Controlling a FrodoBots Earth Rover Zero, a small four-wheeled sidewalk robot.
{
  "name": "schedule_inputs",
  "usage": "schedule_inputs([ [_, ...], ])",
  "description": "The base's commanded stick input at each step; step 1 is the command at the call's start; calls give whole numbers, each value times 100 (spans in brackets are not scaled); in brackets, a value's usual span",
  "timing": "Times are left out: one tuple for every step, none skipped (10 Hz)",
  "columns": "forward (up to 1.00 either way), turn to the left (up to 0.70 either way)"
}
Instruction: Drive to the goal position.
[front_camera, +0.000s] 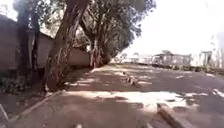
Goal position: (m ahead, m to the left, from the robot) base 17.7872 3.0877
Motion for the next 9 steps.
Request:
schedule_inputs([
  [70,0],
  [70,0],
  [70,0],
  [70,0],
  [70,0],
  [70,0],
  [70,0],
  [70,0],
  [70,0],
])
